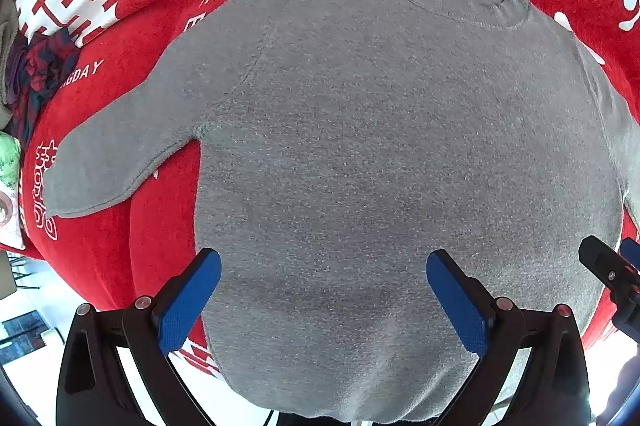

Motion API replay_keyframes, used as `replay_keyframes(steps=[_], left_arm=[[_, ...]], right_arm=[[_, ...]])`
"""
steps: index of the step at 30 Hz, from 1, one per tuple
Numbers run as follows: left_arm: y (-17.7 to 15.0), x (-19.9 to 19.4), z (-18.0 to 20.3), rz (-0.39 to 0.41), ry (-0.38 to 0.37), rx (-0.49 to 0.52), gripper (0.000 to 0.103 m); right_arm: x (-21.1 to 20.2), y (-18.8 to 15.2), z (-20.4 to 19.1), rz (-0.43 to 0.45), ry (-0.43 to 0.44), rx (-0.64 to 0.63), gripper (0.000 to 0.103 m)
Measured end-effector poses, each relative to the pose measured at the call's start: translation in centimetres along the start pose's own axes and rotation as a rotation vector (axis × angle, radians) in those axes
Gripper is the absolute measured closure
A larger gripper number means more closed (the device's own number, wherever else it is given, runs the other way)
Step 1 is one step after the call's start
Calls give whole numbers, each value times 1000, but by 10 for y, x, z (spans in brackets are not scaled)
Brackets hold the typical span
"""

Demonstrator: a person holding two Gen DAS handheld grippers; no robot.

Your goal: Fold small clothes

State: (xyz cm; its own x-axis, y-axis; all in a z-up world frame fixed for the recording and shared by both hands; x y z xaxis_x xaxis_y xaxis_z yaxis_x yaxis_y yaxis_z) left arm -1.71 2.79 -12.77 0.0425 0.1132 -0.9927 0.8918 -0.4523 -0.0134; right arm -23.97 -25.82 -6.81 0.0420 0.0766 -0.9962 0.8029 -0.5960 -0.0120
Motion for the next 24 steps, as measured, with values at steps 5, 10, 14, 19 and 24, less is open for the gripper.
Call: replay_keyframes(steps=[5, 10, 14, 19, 24], left_arm=[[0, 0, 1, 0, 0, -4, 0], [0, 0, 3, 2, 7, 0, 0], [0, 0, 2, 6, 1, -9, 0], [2, 2, -7, 9, -7, -39, 0], [0, 5, -15, 3, -13, -48, 0]], right_arm=[[1, 2, 3, -3, -4, -5, 0], [2, 3, 2, -4, -4, -7, 0], [3, 4, 3, -5, -2, -18, 0], [8, 4, -1, -10, -6, -26, 0], [10, 2, -4, -10, -18, -29, 0]])
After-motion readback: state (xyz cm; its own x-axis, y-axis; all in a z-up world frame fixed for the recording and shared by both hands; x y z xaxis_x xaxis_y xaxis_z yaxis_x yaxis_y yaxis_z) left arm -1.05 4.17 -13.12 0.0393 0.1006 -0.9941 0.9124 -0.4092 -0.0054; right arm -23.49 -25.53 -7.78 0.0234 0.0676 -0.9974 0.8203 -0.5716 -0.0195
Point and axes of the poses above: each gripper's, at about its wrist camera, not at the fingertips, and x roughly the way its jaws point, z to its right, y to its top, the point moved 9 cm from there along x, roughly the way its jaws point, and after that the axes turned 1 degree about x, right-handed, at the moved point
